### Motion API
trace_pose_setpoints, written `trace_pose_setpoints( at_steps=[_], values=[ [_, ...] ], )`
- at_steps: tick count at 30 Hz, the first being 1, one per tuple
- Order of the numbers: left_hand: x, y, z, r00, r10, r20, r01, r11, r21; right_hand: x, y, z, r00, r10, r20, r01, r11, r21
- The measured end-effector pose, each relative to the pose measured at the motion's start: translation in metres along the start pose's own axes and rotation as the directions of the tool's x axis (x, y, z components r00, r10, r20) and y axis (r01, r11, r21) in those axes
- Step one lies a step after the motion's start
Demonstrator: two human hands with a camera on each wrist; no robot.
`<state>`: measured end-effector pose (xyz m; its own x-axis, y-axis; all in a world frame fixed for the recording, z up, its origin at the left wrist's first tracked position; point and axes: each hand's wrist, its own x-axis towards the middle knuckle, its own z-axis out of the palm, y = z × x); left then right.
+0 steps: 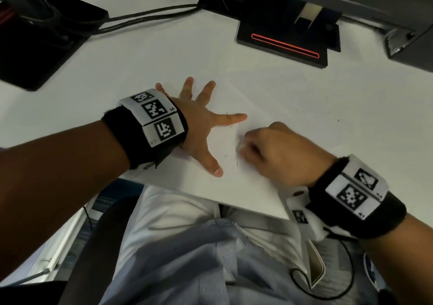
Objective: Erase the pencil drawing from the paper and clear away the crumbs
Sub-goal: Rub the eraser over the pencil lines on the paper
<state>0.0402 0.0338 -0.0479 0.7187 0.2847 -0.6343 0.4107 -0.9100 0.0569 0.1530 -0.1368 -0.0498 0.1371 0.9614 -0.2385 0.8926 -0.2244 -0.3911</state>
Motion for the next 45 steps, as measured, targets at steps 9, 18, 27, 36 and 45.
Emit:
trace_pose_setpoints(
  at_steps=[9, 18, 27, 36, 45],
  values=[
    [0.0, 0.0, 0.0, 1.0, -0.009, 0.008, 0.009, 1.0, 0.011, 0.003, -0.012, 0.004, 0.998, -0.033, 0.052, 0.032, 0.999, 0.02],
    [0.002, -0.002, 0.003, 1.0, 0.0, -0.008, 0.001, 1.0, 0.014, 0.011, -0.025, 0.005, 0.99, -0.033, 0.134, 0.033, 0.999, 0.002],
    [0.003, -0.007, 0.006, 0.998, 0.02, -0.063, -0.021, 1.0, -0.007, 0.041, 0.016, -0.035, 0.987, 0.152, 0.042, -0.151, 0.988, -0.022],
    [0.006, -0.012, 0.01, 0.994, 0.031, -0.104, -0.028, 0.999, 0.028, 0.075, 0.005, -0.033, 0.984, 0.134, 0.12, -0.124, 0.988, -0.09],
    [0.006, -0.011, 0.01, 0.996, 0.027, -0.09, -0.023, 0.999, 0.046, 0.076, 0.0, -0.034, 0.987, 0.097, 0.129, -0.079, 0.987, -0.141]
  ],
)
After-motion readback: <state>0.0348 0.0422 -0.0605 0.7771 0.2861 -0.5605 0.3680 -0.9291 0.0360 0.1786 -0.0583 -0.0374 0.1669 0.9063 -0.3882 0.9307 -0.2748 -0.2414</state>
